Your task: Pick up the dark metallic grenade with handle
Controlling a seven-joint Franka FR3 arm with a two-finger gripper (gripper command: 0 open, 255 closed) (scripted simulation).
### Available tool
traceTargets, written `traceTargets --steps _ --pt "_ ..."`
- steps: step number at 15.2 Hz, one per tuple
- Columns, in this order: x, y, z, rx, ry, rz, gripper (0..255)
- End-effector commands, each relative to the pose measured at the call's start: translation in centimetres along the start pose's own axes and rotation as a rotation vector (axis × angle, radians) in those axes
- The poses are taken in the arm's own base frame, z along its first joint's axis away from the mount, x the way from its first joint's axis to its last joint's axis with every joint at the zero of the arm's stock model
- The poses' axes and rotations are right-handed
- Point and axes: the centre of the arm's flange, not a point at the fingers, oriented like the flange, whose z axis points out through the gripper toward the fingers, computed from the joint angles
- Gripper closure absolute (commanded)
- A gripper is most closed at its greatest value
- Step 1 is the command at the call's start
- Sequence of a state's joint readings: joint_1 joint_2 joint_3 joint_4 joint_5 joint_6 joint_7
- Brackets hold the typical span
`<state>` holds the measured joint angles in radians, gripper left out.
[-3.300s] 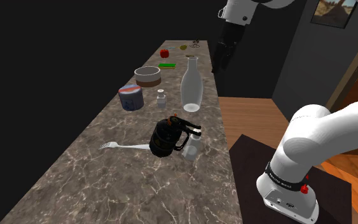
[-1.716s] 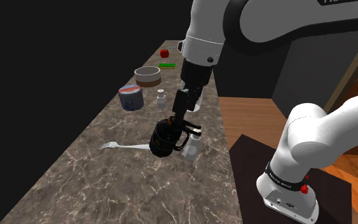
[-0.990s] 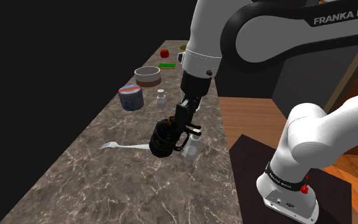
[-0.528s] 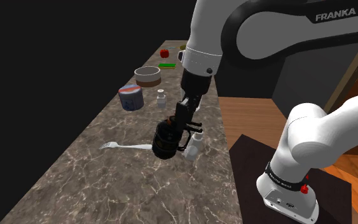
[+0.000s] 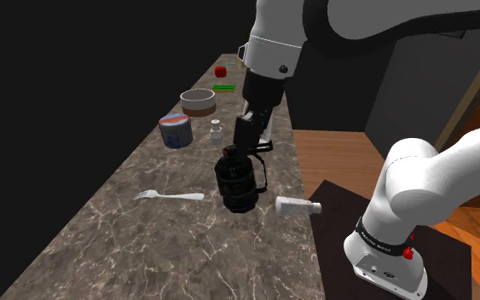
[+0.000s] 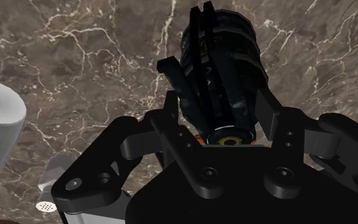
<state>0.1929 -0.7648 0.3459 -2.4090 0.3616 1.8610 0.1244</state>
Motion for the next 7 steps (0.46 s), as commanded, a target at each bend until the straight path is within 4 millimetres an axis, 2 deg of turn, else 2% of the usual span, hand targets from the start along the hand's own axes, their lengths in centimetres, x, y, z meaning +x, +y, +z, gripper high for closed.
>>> traceTargets --steps 1,5,7 --pt "0.3 -0.1 -1.1 0.0 0.001 0.0 255" --pt "0.7 -0.4 -3.1 0.0 0.001 0.0 255" --pt "0.7 -0.4 -3.2 0.0 0.001 0.0 255"
